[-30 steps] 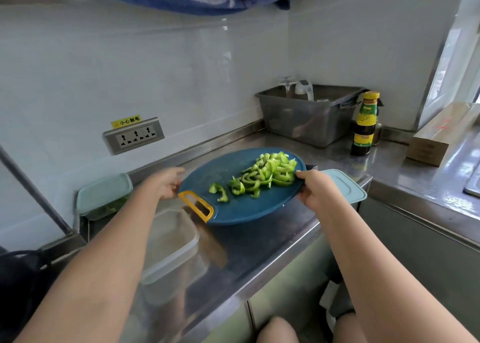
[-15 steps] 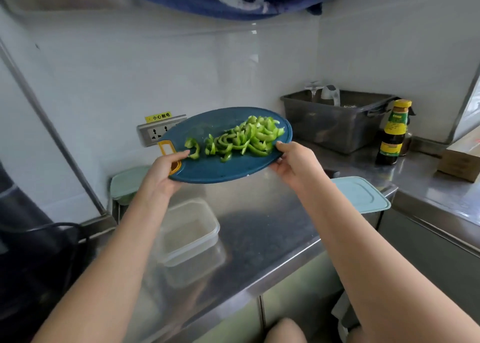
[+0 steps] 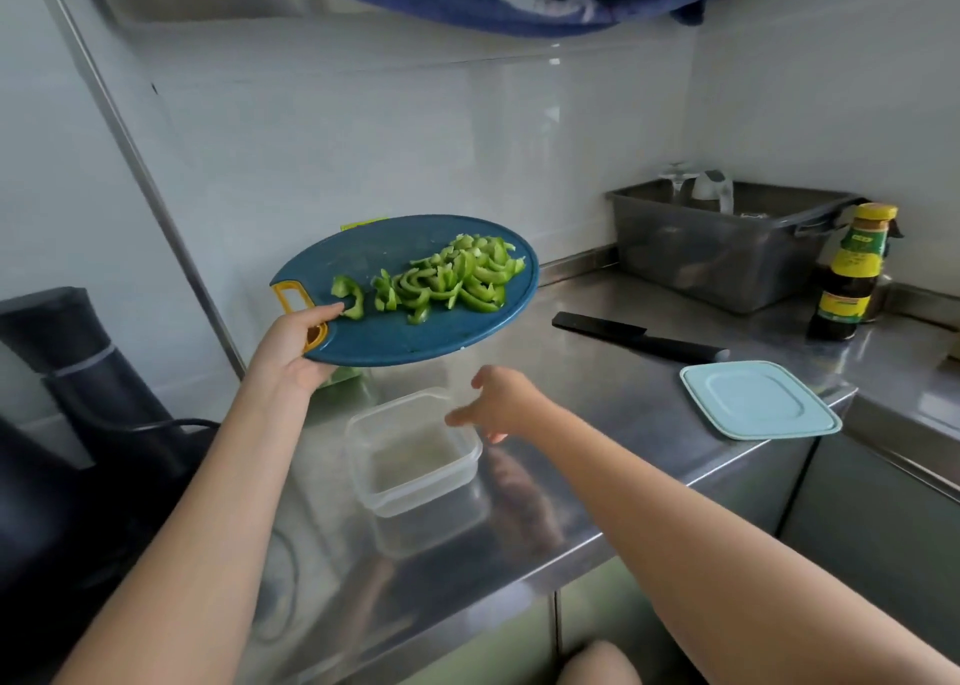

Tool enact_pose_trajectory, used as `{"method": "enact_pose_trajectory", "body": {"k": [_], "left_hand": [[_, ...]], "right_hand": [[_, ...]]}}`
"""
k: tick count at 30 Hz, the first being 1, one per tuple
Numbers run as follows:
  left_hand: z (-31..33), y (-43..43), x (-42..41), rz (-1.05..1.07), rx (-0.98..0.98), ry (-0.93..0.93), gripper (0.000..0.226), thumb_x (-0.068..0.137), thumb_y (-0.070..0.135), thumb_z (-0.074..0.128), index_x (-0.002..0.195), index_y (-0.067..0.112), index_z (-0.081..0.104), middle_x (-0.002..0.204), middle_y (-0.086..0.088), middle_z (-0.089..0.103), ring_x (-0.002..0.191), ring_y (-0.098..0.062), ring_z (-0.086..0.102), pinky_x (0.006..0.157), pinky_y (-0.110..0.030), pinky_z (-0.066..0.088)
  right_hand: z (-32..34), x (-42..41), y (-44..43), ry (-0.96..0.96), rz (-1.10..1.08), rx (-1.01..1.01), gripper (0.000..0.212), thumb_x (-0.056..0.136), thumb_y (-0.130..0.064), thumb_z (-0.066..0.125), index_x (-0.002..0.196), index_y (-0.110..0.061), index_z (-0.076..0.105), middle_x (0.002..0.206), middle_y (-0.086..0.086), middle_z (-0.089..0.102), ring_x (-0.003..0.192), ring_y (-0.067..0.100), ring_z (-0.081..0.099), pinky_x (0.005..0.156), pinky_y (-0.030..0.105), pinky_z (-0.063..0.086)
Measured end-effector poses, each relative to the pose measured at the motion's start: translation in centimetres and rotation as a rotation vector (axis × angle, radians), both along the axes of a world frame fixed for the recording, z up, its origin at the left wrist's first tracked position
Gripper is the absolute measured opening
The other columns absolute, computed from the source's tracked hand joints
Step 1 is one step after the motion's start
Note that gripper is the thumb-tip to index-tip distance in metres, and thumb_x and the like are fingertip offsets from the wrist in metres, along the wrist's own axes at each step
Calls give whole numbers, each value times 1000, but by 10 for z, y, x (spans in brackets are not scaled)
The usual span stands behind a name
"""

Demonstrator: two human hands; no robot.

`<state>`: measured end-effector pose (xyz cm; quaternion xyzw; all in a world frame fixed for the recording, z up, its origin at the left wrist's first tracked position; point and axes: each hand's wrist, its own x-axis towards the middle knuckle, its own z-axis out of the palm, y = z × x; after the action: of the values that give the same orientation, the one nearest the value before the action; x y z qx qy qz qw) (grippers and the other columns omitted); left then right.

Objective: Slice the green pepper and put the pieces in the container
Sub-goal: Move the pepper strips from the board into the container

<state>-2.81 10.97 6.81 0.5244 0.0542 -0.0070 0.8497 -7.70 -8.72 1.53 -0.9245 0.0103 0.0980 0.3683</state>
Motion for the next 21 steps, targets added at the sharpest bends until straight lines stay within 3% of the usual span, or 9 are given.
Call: {"method": "enact_pose_trajectory", "body": {"k": [2, 4, 8, 11, 13, 15, 17, 21], "left_hand": [[-7, 2, 2, -1, -10, 3, 12, 88, 1, 54, 94, 9, 59, 67, -5, 72, 60, -19, 71, 49, -27, 55], [-13, 3, 4, -6, -20, 1, 17, 86, 1, 56, 101, 10, 60, 73, -5, 73, 66, -20, 71, 52, -30, 56], [-24, -1, 7, -37, -34, -22, 23, 87, 0, 53, 106, 9, 62, 79, -5, 74, 70, -21, 72, 56, -30, 57], [-29, -10, 9, -70, -22, -36, 21, 88, -3, 49, 101, 9, 62, 74, -5, 74, 66, -20, 71, 54, -30, 58], [-33, -16, 10, -100, 5, -25, 21, 89, -2, 48, 101, 9, 61, 72, -5, 74, 64, -20, 71, 52, -30, 57], [-38, -21, 11, -128, 36, -3, 20, 90, -1, 47, 100, 9, 60, 69, -5, 73, 60, -20, 71, 48, -29, 56], [-43, -23, 12, -149, 59, 16, 18, 90, -1, 46, 97, 9, 60, 66, -6, 72, 57, -20, 70, 46, -28, 55], [-50, -20, 13, -200, 92, 56, 19, 89, 0, 48, 96, 8, 63, 70, -8, 73, 60, -23, 71, 51, -32, 57]], "right_hand": [[-7, 1, 4, -22, 15, -54, 38, 84, -12, 62, 119, 0, 52, 79, 12, 62, 68, 30, 67, 71, 34, 57], [-11, 0, -4, -101, -20, -129, 34, 82, -8, 60, 114, 0, 56, 92, 13, 61, 78, 32, 68, 66, 34, 57], [-17, -2, -45, -175, -154, -198, 32, 79, -10, 63, 109, 1, 58, 103, 16, 62, 83, 33, 66, 73, 40, 57], [-18, -3, -76, -138, -204, -291, 26, 82, -20, 62, 100, -1, 64, 91, 13, 66, 81, 30, 66, 65, 30, 51], [-9, 0, -92, -295, -345, -339, 25, 87, -23, 55, 94, -1, 65, 94, 14, 67, 89, 31, 62, 66, 28, 42], [6, 7, -103, -527, -480, -153, 24, 91, -23, 51, 97, -3, 62, 99, 13, 65, 93, 30, 58, 73, 30, 41], [23, 21, -106, -621, -389, 71, 30, 93, -33, 51, 112, -12, 59, 109, 5, 63, 101, 22, 57, 84, 30, 44], [30, 50, -99, -464, -75, 296, 46, 92, -51, 47, 135, -34, 45, 136, -7, 50, 125, 9, 45, 107, 28, 34]]}}
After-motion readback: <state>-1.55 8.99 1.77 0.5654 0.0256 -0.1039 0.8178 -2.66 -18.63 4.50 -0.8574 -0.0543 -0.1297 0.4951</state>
